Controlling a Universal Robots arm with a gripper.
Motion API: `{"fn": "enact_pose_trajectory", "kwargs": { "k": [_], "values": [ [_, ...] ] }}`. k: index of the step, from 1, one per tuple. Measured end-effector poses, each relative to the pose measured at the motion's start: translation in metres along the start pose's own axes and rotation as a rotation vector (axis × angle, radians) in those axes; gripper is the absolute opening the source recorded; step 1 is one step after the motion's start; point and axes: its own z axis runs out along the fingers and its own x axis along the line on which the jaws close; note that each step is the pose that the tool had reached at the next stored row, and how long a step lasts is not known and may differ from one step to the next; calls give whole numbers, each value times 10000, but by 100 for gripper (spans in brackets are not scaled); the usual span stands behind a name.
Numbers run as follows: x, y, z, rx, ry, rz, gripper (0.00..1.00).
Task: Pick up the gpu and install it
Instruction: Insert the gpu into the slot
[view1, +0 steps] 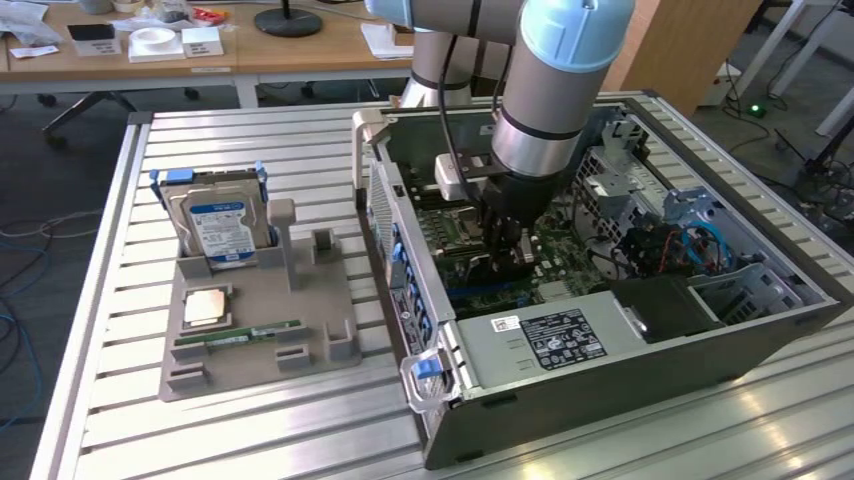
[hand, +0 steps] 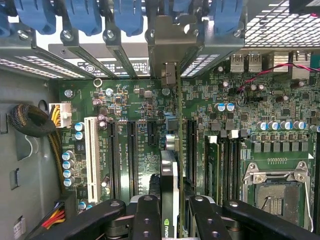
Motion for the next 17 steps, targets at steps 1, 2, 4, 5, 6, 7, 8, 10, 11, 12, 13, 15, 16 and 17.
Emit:
{"fn": "enact_pose_trajectory", "kwargs": {
  "k": [1, 2, 4, 5, 6, 7, 8, 10, 11, 12, 13, 15, 16, 17],
  "values": [
    [0, 0, 0, 0, 0, 0, 27],
    [0, 0, 0, 1, -1, 0, 27],
    [0, 0, 2, 1, -1, 0, 27],
    [0, 0, 9, 1, -3, 0, 27],
    [0, 0, 10, 1, -3, 0, 27],
    [0, 0, 10, 1, -2, 0, 27],
    [0, 0, 9, 1, -2, 0, 27],
    [0, 0, 10, 0, 1, 0, 27],
    [1, 0, 11, 0, 2, 0, 27],
    [1, 0, 12, -1, 2, 0, 27],
    [1, 0, 12, -1, 2, -1, 27],
    [1, 0, 16, 1, 0, 0, 27],
    [1, 0, 19, 1, -1, 0, 27],
    [1, 0, 18, 0, -1, 0, 27]
  ]
}}
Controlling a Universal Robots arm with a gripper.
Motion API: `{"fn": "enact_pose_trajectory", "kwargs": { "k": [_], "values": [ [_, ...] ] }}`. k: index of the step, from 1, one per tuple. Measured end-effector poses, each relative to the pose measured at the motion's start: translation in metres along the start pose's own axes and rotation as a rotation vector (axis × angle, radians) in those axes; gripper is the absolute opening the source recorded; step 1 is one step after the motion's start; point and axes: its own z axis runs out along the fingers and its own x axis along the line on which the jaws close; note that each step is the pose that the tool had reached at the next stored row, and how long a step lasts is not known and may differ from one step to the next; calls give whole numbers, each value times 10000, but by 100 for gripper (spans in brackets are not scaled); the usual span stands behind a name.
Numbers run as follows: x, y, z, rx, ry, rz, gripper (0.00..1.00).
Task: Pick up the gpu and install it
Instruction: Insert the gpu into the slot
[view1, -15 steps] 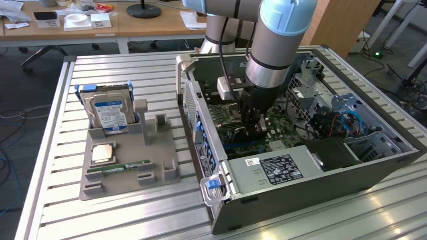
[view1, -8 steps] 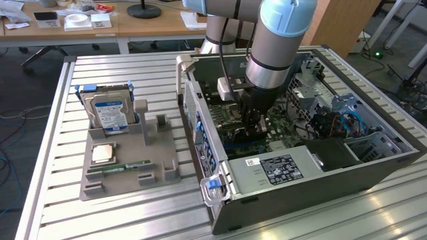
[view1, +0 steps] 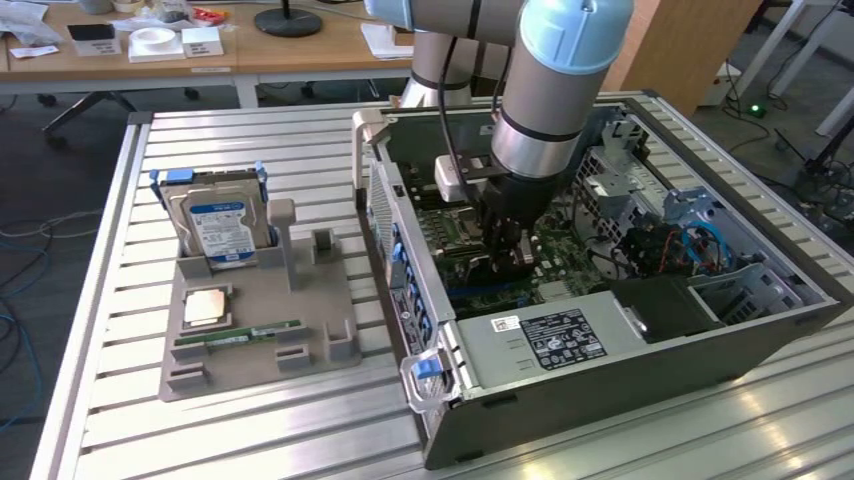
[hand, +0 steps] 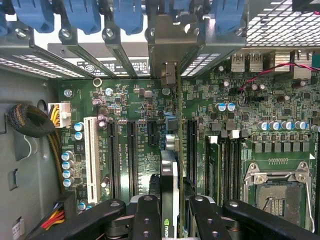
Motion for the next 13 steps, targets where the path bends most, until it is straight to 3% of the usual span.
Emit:
{"fn": "enact_pose_trajectory", "kwargs": {
  "k": [13],
  "values": [
    [0, 0, 4, 0, 0, 0, 27]
  ]
}}
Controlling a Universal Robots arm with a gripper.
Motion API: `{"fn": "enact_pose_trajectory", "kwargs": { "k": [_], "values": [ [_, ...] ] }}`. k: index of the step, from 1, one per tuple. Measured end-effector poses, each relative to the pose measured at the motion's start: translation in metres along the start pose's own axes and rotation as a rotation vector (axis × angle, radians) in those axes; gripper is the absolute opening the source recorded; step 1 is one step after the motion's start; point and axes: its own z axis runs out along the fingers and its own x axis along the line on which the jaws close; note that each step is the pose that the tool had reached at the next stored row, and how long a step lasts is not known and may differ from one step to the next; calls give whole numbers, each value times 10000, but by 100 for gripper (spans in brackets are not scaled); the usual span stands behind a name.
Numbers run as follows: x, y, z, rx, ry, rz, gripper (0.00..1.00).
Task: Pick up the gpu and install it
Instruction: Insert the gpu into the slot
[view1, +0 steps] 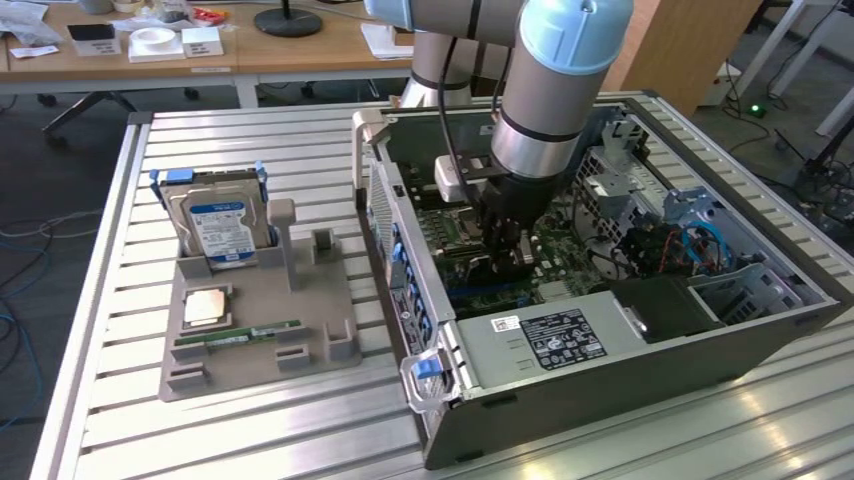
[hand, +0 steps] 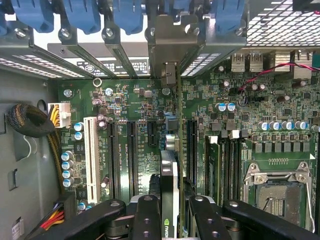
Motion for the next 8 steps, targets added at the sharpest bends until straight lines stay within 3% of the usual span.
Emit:
{"fn": "enact_pose_trajectory", "kwargs": {
  "k": [3, 6, 8],
  "values": [
    [-1, 0, 4, 2, -10, 2, 28],
    [0, 0, 0, 0, 0, 1, 40],
    [0, 0, 0, 0, -1, 1, 40]
  ]
}}
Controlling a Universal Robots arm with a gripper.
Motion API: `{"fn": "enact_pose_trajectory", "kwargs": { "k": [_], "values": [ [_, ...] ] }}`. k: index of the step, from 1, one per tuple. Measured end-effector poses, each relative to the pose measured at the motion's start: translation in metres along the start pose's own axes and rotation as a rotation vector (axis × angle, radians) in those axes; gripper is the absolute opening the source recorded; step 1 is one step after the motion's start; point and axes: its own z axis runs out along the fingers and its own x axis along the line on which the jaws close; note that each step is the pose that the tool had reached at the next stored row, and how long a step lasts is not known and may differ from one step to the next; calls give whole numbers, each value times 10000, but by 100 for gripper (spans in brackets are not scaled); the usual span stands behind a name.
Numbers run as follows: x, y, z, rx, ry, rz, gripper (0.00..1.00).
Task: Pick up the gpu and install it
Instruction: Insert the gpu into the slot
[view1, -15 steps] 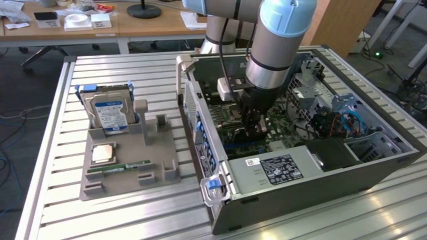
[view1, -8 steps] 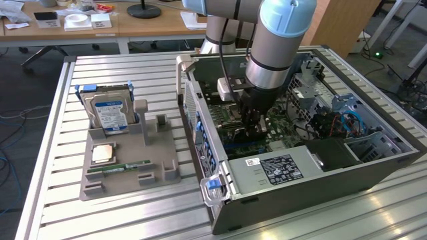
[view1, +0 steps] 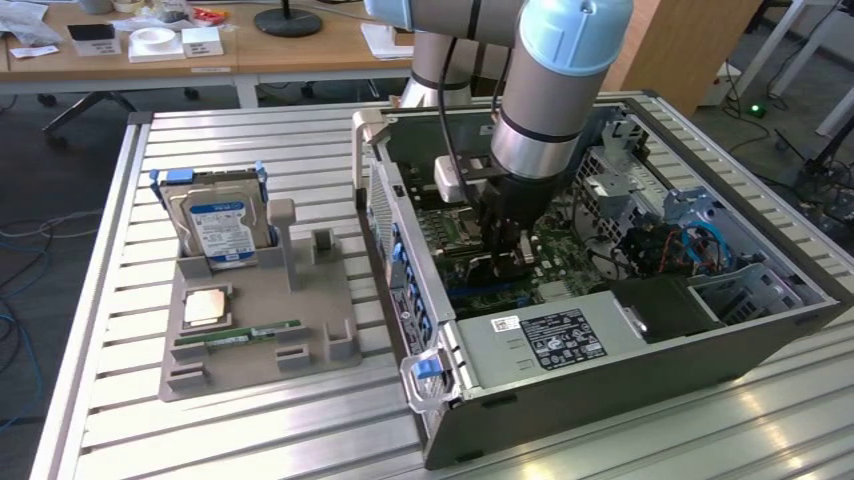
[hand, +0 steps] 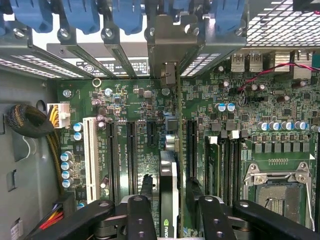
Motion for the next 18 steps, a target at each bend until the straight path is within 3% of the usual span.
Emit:
{"fn": "enact_pose_trajectory", "kwargs": {
  "k": [8, 18],
  "values": [
    [-3, -1, -102, -1, 1, 0, 40],
    [-3, -1, -106, 0, 0, -1, 40]
  ]
}}
